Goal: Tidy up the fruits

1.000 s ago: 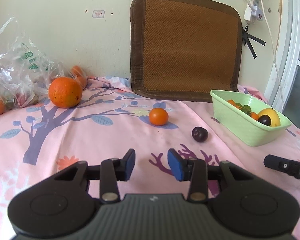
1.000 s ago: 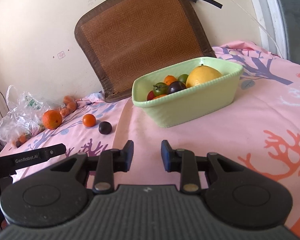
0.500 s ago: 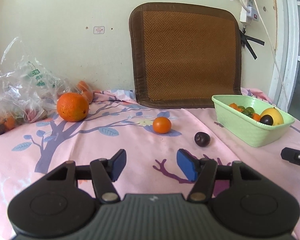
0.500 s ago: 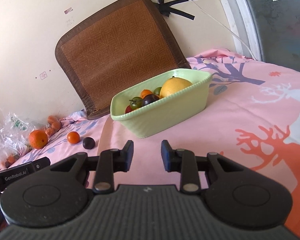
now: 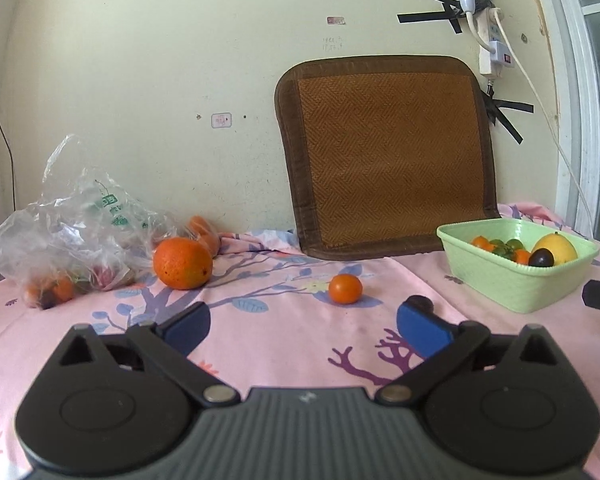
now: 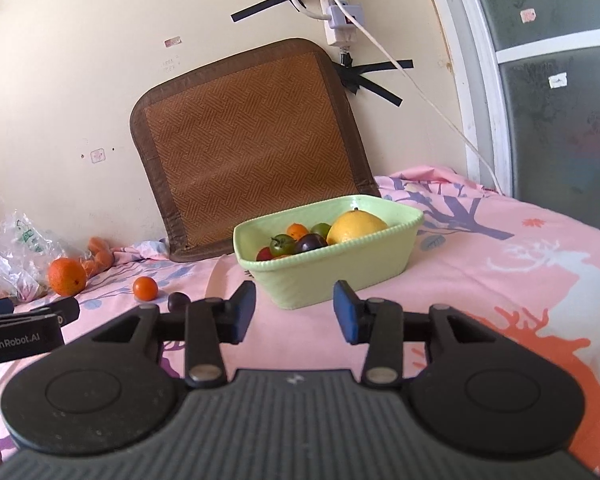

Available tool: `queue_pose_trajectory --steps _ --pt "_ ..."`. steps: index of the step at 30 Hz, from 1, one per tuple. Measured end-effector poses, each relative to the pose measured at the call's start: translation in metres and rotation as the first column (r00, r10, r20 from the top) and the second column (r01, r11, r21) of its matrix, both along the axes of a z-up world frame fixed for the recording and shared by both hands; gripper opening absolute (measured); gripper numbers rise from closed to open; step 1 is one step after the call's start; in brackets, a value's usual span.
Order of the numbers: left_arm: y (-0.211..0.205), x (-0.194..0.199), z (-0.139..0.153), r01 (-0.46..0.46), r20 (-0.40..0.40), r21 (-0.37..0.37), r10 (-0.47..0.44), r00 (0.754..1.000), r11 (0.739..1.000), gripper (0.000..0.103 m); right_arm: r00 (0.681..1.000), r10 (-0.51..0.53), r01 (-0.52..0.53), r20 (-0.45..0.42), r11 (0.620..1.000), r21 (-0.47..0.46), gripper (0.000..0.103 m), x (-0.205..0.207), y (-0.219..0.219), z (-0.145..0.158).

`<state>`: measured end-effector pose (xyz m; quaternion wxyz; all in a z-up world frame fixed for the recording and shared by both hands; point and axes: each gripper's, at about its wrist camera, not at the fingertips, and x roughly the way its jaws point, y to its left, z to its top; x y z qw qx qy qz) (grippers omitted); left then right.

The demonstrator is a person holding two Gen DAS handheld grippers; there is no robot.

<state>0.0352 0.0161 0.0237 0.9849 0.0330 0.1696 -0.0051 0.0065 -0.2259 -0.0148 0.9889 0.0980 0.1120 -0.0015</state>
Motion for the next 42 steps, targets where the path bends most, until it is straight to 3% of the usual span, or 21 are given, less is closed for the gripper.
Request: queue_pose_trajectory --steps 4,9,13,17,20,31,42 --pt "-0.004 0.004 -0.003 0.009 -0.037 0.024 -0.008 0.999 1.000 0.103 0.998 -0.061 0.062 0.032 0.997 -0.038 0.058 -0.006 0.005 0.001" --pt "-0.006 0.004 -0.005 0.020 -0.040 0.037 -0.019 0.999 0.999 0.103 0.987 -0.142 0.148 0.070 0.985 -0.091 0.087 -0.012 0.011 0.002" --pt "-0.009 0.005 -0.005 0.028 -0.045 0.061 -0.025 0.999 0.998 0.103 0.978 -0.173 0.189 0.116 0.972 -0.139 0.098 -0.019 0.018 0.002" --pt "-0.015 0.002 -0.005 0.050 -0.030 0.088 -0.047 0.998 0.995 0.103 0.974 -0.168 0.193 0.149 0.965 -0.175 0.103 -0.023 0.023 0.002" --pt "-0.016 0.001 -0.005 0.042 -0.021 0.101 -0.040 0.999 0.994 0.103 0.980 -0.167 0.186 0.108 0.963 -0.197 0.103 -0.016 0.025 0.003" --pt "-0.014 -0.001 -0.004 0.004 0.007 0.113 -0.005 1.000 0.994 0.103 0.988 -0.109 0.124 0.113 0.982 -0.142 0.103 -0.020 0.020 0.002" --pt "-0.016 -0.002 -0.006 0.024 -0.041 0.130 -0.019 0.999 0.991 0.103 0.991 -0.083 0.094 0.107 0.990 -0.105 0.103 -0.020 0.018 0.002"
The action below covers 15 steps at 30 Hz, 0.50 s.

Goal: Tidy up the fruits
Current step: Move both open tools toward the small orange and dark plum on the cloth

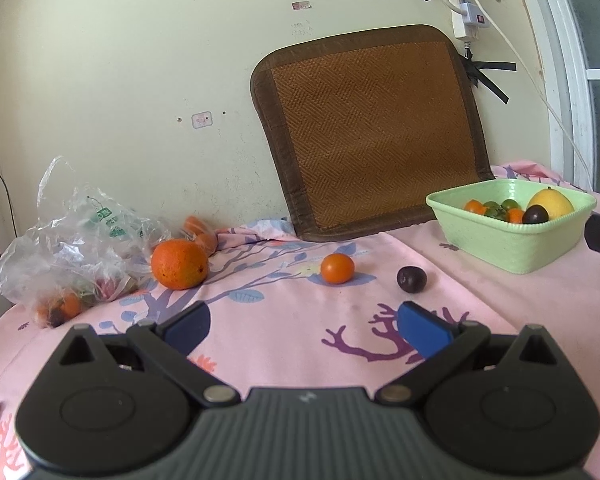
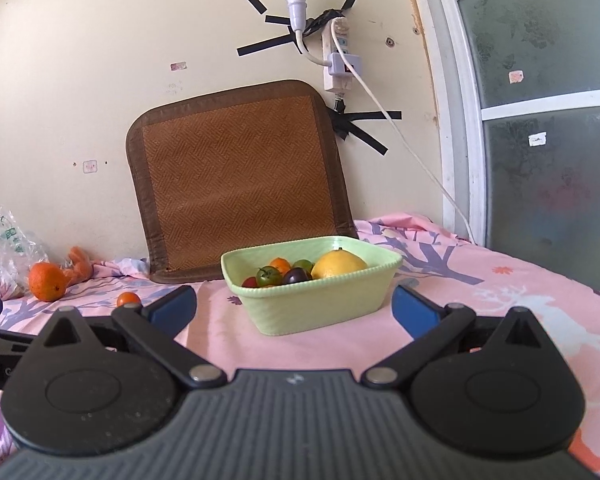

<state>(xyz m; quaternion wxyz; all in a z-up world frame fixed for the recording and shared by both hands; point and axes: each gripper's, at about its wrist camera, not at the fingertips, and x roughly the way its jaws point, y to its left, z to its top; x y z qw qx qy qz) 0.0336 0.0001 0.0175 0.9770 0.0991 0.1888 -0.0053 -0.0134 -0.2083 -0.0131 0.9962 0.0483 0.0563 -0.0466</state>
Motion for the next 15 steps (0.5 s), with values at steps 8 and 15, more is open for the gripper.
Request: queue_pose_trajectory --steps 8,15 --pt "0.001 0.004 -0.002 0.008 -0.032 -0.004 -0.008 0.999 1.000 0.103 0.999 0.032 -0.032 -0.001 0.999 0.026 0.103 0.000 -0.003 0.001" --pt "-0.004 0.006 -0.004 0.008 -0.055 0.024 -0.007 0.998 1.000 0.103 0.995 0.104 -0.102 -0.013 0.989 0.106 0.103 0.002 -0.013 0.000"
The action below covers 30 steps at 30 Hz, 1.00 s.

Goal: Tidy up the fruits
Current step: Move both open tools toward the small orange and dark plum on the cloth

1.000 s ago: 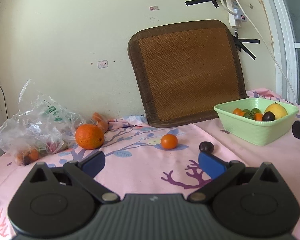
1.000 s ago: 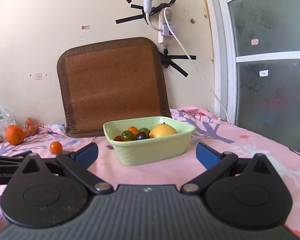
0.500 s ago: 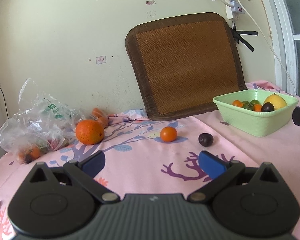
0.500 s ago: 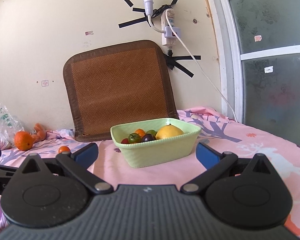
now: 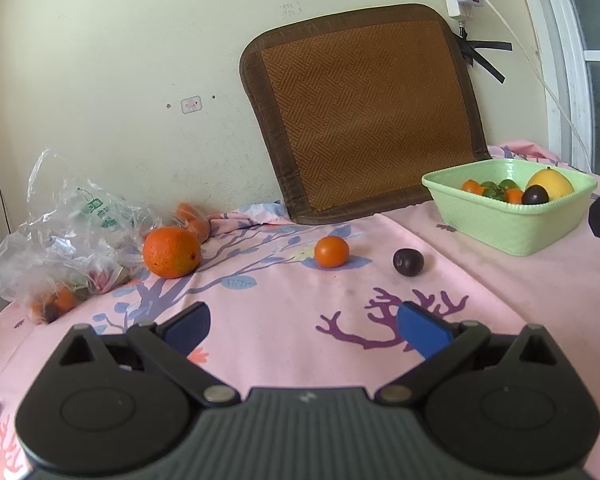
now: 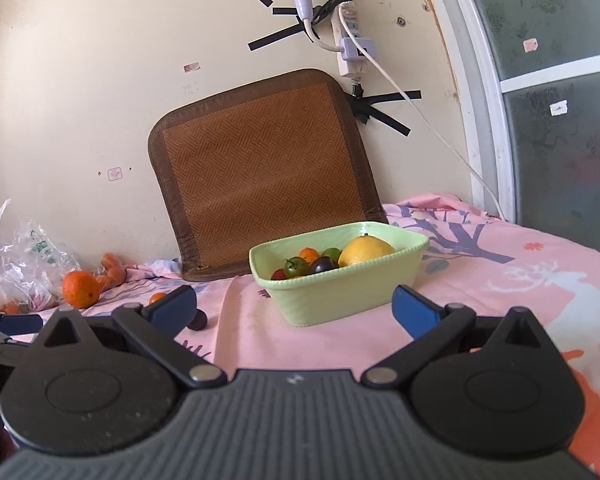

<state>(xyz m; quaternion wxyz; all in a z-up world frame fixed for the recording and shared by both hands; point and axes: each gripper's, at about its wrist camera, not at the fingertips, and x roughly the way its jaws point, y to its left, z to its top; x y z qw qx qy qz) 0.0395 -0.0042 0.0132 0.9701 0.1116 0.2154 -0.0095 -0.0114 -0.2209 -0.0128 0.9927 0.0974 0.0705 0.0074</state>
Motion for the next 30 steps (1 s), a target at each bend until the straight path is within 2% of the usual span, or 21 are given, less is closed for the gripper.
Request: queue_pose_trajectory --steps 6,11,21,30 --pt "0.002 0.005 -0.001 0.003 -0.032 -0.007 -0.004 0.999 1.000 0.103 0.998 0.013 -0.008 -0.062 0.997 0.076 0.103 0.012 -0.009 -0.002" --pt "-0.003 0.007 -0.003 -0.017 -0.043 0.030 0.018 0.999 0.999 0.103 0.991 0.040 -0.026 -0.124 0.993 0.117 0.103 0.020 -0.013 -0.006" --pt "-0.003 0.006 -0.003 -0.008 -0.040 0.028 0.009 0.999 1.000 0.103 0.994 0.043 -0.030 -0.102 0.992 0.124 0.103 0.017 -0.013 -0.006" --pt "0.002 0.004 -0.002 0.009 -0.040 -0.017 -0.009 0.999 1.000 0.103 0.992 0.068 -0.052 -0.103 0.987 0.154 0.103 0.017 -0.017 -0.006"
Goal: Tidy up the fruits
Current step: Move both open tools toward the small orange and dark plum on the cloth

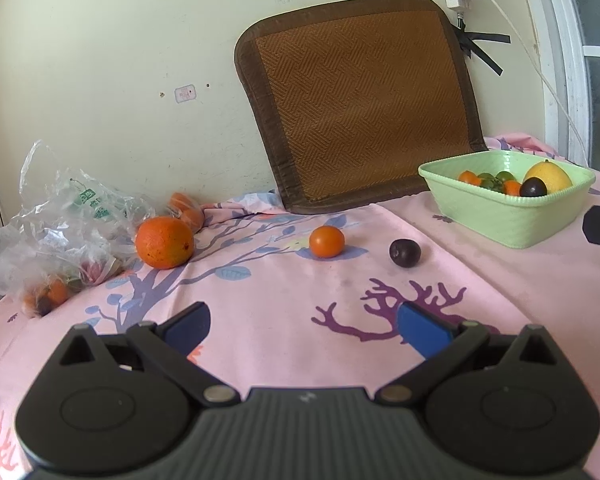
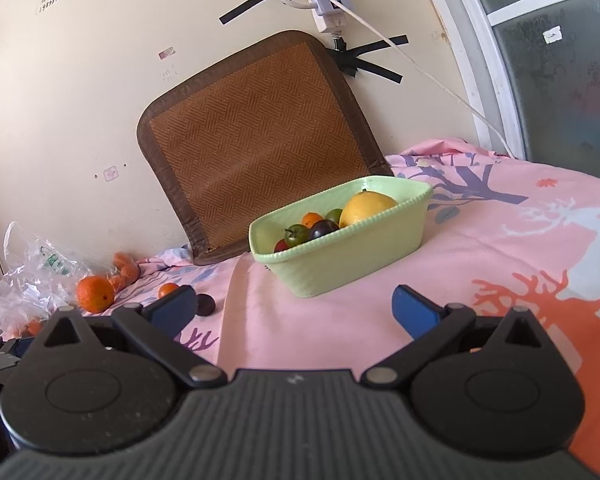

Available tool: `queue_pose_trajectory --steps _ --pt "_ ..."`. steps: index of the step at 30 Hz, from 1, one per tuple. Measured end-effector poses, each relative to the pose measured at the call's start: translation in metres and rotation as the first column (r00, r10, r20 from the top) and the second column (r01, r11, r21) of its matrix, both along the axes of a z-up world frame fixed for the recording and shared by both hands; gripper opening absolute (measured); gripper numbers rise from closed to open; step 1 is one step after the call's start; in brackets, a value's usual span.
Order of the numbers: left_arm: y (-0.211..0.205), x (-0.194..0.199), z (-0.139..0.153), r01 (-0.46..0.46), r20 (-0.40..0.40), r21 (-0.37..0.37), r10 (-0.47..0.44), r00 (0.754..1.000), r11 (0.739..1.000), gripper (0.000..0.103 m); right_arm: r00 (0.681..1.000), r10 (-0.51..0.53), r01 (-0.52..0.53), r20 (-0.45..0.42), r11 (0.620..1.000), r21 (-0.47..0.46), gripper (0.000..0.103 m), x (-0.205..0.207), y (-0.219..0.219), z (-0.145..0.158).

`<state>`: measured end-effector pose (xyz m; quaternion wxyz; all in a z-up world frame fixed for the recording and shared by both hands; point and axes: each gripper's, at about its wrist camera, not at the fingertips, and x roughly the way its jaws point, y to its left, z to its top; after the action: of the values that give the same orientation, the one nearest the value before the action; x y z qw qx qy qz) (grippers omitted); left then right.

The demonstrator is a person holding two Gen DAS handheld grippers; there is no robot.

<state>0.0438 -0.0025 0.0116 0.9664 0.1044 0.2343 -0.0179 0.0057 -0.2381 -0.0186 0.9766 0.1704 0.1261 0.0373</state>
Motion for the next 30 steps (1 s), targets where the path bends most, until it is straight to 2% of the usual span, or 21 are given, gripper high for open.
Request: queue_pose_trajectory --steps 19,30 --pt "-0.0026 -0.0038 0.0002 0.029 0.002 -0.007 -0.029 1.000 1.000 0.103 1.000 0.016 -0.016 -0.006 1.000 0.017 0.103 0.0019 -0.0022 -0.0001" --pt "-0.0032 0.0004 -0.0012 0.021 -0.028 -0.002 -0.021 0.999 1.000 0.103 1.000 0.027 -0.027 -0.016 1.000 -0.006 0.103 0.0023 -0.0004 -0.0013"
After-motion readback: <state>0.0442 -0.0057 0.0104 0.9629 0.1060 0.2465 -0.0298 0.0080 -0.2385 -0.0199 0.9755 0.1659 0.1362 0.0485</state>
